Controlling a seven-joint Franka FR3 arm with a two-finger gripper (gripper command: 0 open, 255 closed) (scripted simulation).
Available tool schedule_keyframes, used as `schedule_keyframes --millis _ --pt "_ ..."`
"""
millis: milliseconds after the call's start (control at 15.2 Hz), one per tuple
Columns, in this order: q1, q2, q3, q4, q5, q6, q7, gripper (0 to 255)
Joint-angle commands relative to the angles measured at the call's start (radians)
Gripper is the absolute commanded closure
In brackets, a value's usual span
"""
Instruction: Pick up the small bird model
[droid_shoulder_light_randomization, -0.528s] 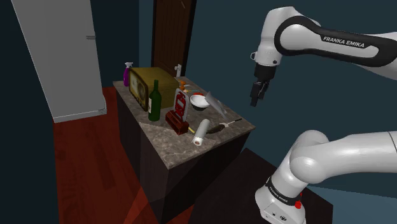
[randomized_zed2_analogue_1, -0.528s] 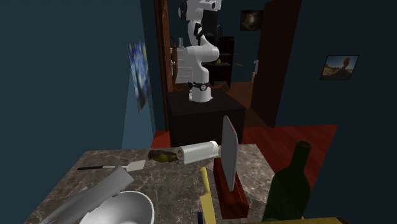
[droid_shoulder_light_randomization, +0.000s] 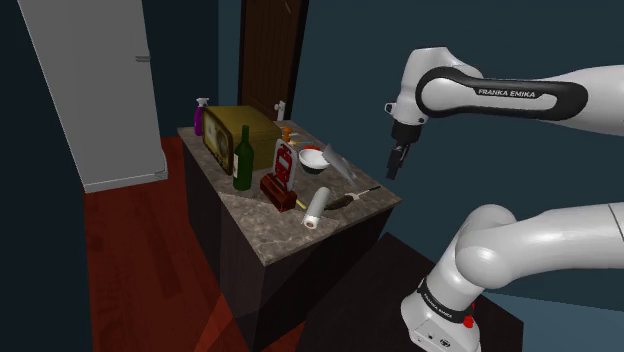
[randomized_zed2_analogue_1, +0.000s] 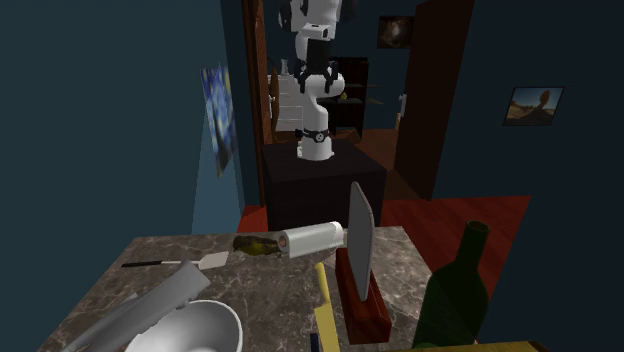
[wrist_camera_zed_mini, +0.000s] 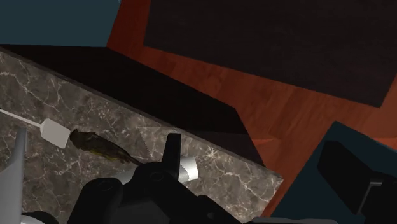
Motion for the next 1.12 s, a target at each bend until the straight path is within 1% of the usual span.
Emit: schedule_keyframes --millis 0,330,660,858,1056 --pt "-0.001 0.023 -0.04 -0.031 -0.033 0.073 -0.054 0" --pt "-0.001 0.135 -0.146 -0.087 -0.106 0.283 -0.18 0" --pt "0.019 0.306 -0.258 -0.097 -0.15 0.508 -0.31 0" --pt "0.046 0.434 -0.326 -0.081 -0.144 0.644 -0.4 0" --pt "0.086 0.576 -0.391 -0.05 -0.095 0.776 -0.512 0"
